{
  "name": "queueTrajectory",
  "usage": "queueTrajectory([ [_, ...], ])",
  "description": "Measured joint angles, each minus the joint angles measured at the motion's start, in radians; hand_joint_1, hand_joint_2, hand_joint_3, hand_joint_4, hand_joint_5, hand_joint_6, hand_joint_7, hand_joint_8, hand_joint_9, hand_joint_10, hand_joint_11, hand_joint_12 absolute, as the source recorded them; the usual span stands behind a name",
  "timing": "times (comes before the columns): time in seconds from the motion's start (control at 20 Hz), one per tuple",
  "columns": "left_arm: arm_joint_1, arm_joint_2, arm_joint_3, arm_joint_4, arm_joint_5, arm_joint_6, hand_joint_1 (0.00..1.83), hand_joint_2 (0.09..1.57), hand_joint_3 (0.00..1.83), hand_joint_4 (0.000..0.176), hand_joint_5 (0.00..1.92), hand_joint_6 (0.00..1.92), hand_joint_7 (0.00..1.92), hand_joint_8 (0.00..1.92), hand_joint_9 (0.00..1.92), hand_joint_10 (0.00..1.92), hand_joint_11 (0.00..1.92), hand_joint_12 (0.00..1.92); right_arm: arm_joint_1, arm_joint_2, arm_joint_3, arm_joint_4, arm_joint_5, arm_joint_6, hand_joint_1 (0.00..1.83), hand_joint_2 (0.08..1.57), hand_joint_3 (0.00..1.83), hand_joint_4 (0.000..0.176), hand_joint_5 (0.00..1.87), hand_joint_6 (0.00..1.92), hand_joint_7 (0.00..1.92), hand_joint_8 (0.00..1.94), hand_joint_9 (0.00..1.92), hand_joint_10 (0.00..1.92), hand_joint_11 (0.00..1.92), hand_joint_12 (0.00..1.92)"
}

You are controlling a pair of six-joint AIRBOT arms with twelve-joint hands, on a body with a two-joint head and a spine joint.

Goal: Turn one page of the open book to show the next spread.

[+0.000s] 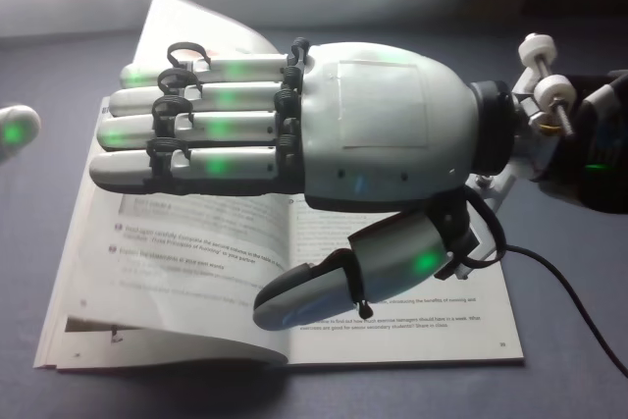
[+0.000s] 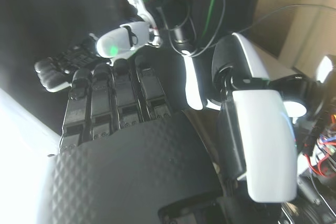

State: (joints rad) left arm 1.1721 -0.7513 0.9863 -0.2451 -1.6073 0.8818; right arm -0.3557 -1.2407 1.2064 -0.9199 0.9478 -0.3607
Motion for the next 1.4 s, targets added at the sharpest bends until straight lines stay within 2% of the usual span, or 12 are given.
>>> queueTrajectory([
  [0.05,0.005,0.000,0.000,-0.011,-0.001,0.000,0.13,1.19,0.02,0.092,0.15,0.03,0.00,0.00,0.00,0.00,0.00,0.55,0.000,0.009,-0.008,0.011,0.011,0.000,0.00,1.21,0.00,0.000,0.00,0.00,0.00,0.00,0.00,0.00,0.00,0.00],
  [0.1,0.014,0.000,-0.001,-0.023,0.000,0.000,0.20,1.24,0.01,0.065,0.05,0.01,0.00,0.00,0.00,0.00,0.00,0.11,0.000,0.017,-0.013,0.023,0.016,0.000,0.00,1.19,0.00,0.000,0.00,0.00,0.00,0.00,0.00,0.00,0.00,0.00],
  [0.15,0.017,0.000,-0.001,-0.027,-0.001,0.001,0.20,1.24,0.01,0.065,0.05,0.01,0.00,0.00,0.00,0.00,0.00,0.11,0.000,0.026,-0.019,0.032,0.014,-0.001,0.00,1.19,0.00,0.000,0.00,0.00,0.00,0.00,0.00,0.00,0.00,0.00],
  [0.2,0.021,-0.003,-0.001,-0.025,0.000,0.000,0.03,1.22,0.00,0.099,0.07,0.03,0.00,0.00,0.00,0.00,0.00,0.00,0.000,0.060,-0.033,0.039,0.020,0.000,0.00,1.21,0.00,0.000,0.00,0.00,0.00,0.00,0.00,0.00,0.00,0.00],
  [0.4,0.036,-0.008,-0.001,-0.023,0.003,-0.008,0.00,1.26,0.02,0.113,0.09,0.03,0.00,0.00,0.00,0.00,0.00,0.00,-0.053,0.188,-0.064,0.144,0.032,-0.010,0.00,1.21,0.00,0.000,0.00,0.00,0.00,0.00,0.00,0.00,0.00,0.00],
  [0.45,0.039,-0.008,-0.001,-0.021,0.006,-0.012,0.00,1.27,0.02,0.100,0.06,0.02,0.00,0.00,0.00,0.00,0.00,0.00,-0.075,0.215,-0.074,0.174,0.025,-0.024,0.00,1.20,0.00,0.000,0.00,0.00,0.00,0.00,0.00,0.00,0.00,0.00],
  [0.55,0.039,-0.021,0.000,-0.011,0.020,-0.018,0.00,1.32,0.01,0.054,0.05,0.00,0.00,0.00,0.00,0.00,0.00,0.00,-0.132,0.289,-0.103,0.230,0.010,-0.048,0.00,1.20,0.00,0.000,0.00,0.00,0.00,0.00,0.00,0.00,0.00,0.00],
  [0.65,0.039,-0.026,0.000,0.014,0.051,-0.022,0.00,1.34,0.02,0.026,0.05,0.00,0.00,0.00,0.00,0.00,0.00,0.00,-0.189,0.356,-0.124,0.296,-0.010,-0.075,0.00,1.21,0.00,0.007,0.00,0.00,0.00,0.00,0.00,0.00,0.00,0.00],
  [0.7,0.039,-0.028,0.002,0.020,0.057,-0.024,0.00,1.34,0.02,0.026,0.01,0.00,0.00,0.00,0.00,0.00,0.00,0.00,-0.204,0.373,-0.130,0.326,-0.023,-0.088,0.00,1.23,0.01,0.008,0.00,0.00,0.00,0.00,0.00,0.00,0.00,0.00],
  [0.85,0.039,-0.043,0.011,0.046,0.085,-0.043,0.00,1.34,0.01,0.000,0.00,0.00,0.00,0.00,0.00,0.00,0.00,0.00,-0.269,0.420,-0.151,0.417,-0.059,-0.116,0.00,1.25,0.02,0.000,0.00,0.00,0.00,0.00,0.00,0.00,0.00,0.00],
  [1.3,-0.003,-0.093,0.045,0.113,0.187,-0.093,0.00,1.29,0.00,0.000,0.00,0.00,0.00,0.00,0.00,0.00,0.00,0.00,-0.436,0.467,-0.187,0.678,-0.070,-0.244,0.00,1.23,0.01,0.000,0.00,0.00,0.00,0.00,0.00,0.00,0.00,0.00],
  [1.4,-0.028,-0.101,0.053,0.129,0.203,-0.102,0.06,1.30,0.00,0.015,0.01,0.00,0.00,0.00,0.00,0.00,0.00,0.00,-0.473,0.466,-0.193,0.721,-0.042,-0.250,0.00,1.23,0.01,0.000,0.00,0.00,0.00,0.00,0.00,0.00,0.00,0.00],
])
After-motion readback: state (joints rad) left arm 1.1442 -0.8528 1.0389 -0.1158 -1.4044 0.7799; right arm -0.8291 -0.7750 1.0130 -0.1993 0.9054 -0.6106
